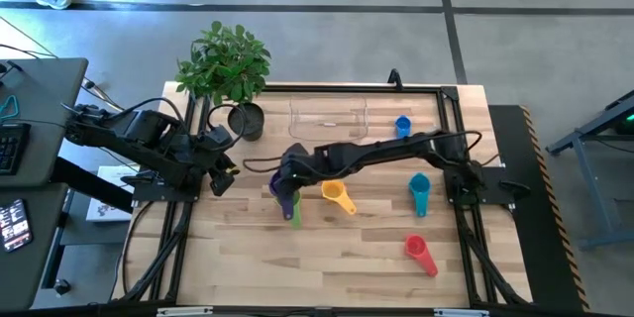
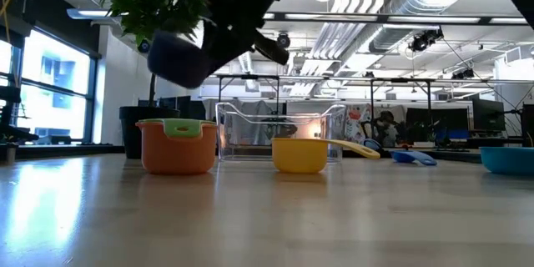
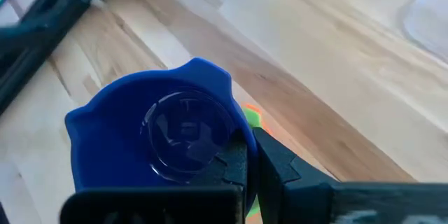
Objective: Nest measuring cups in basket
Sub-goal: Stack the dark blue measuring cup on top of the green measuring cup
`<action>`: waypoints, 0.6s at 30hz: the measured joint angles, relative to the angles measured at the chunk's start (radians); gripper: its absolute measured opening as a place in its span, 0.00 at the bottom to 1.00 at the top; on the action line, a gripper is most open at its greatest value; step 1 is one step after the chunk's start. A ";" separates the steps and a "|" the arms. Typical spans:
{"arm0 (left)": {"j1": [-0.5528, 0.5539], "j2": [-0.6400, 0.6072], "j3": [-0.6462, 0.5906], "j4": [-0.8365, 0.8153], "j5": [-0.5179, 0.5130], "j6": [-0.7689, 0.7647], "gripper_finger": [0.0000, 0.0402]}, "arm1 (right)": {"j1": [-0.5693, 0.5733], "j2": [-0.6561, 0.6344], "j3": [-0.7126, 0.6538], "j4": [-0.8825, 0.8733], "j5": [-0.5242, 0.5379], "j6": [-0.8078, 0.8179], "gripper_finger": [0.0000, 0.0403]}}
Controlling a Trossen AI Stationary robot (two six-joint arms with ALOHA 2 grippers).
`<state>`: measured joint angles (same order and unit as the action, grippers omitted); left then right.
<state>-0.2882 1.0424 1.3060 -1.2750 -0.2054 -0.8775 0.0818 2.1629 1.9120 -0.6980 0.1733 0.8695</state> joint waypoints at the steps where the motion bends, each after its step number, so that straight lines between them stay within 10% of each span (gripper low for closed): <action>1: 0.000 0.000 0.000 0.001 0.000 0.000 0.16 | 0.000 0.009 0.009 -0.006 -0.004 -0.006 0.00; 18: 0.000 0.000 0.000 0.001 -0.017 -0.011 0.16 | -0.001 0.057 0.016 -0.051 -0.038 -0.110 0.00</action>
<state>-0.2883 1.0427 1.3060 -1.2739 -0.2229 -0.8886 0.0811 2.2195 1.9278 -0.7485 0.1357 0.7598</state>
